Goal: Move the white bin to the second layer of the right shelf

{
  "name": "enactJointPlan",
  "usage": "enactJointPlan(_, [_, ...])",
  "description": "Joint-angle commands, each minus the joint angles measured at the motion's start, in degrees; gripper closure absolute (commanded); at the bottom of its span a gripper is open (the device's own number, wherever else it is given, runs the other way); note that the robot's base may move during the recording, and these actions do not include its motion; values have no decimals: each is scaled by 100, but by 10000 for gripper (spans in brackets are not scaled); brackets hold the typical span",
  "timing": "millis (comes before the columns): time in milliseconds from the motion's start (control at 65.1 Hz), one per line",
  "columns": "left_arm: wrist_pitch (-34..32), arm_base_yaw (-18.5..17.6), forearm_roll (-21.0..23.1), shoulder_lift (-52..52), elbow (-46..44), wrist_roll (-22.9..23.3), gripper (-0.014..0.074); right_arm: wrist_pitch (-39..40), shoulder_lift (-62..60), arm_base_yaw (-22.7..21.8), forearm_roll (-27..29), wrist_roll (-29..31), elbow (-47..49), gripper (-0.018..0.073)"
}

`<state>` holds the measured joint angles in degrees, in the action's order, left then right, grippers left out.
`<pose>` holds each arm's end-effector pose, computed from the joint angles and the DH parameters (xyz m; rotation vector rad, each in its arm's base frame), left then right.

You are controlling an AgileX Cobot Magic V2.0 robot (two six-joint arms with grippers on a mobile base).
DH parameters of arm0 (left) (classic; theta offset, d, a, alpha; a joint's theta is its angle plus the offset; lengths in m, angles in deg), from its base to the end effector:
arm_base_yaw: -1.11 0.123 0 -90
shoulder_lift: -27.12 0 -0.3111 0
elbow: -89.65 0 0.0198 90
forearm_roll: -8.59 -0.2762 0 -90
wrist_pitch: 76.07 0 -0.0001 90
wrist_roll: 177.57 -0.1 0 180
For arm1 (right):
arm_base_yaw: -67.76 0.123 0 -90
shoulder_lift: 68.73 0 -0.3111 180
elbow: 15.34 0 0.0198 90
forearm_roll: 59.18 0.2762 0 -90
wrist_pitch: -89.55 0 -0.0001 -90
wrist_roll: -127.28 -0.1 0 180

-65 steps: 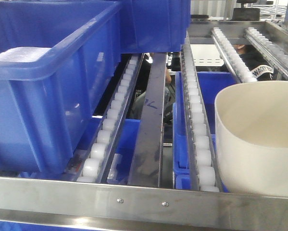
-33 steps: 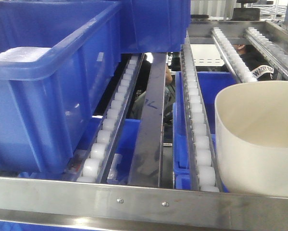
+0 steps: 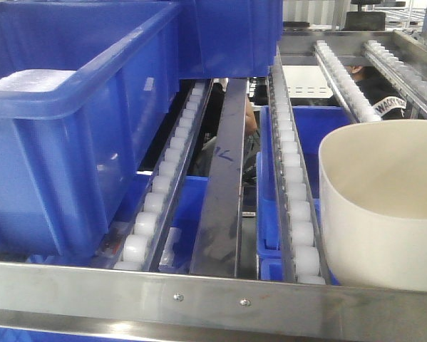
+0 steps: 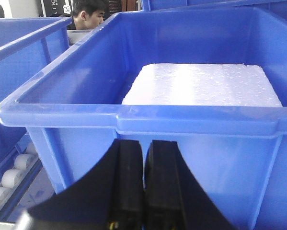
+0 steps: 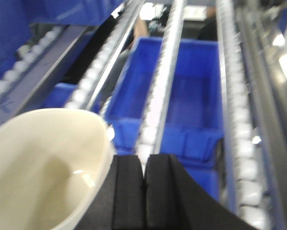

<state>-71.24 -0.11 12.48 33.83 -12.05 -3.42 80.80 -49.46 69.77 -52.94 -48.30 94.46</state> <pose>0.0644 -0.0020 0.2033 0.0482 1.5671 0.0059 0.0812 0.0045 0.2337 -0.0162 1.7137 0.0629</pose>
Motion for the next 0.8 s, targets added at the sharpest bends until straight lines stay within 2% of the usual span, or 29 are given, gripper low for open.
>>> enactJointPlan(0, [-483, 12, 35, -91, 211, 15, 512, 927, -152, -25, -387, -338, -86, 503])
enactJointPlan(276, [-483, 12, 35, -91, 211, 15, 512, 1214, -1231, -25, -444, -377, -876, 503])
enactJointPlan(307, [-483, 12, 35, -91, 211, 15, 512, 964, -1407, -25, -455, -377, -846, 503])
enactJointPlan(783, [-483, 12, 35, -91, 211, 15, 512, 1021, -1389, -25, -454, -377, -846, 503])
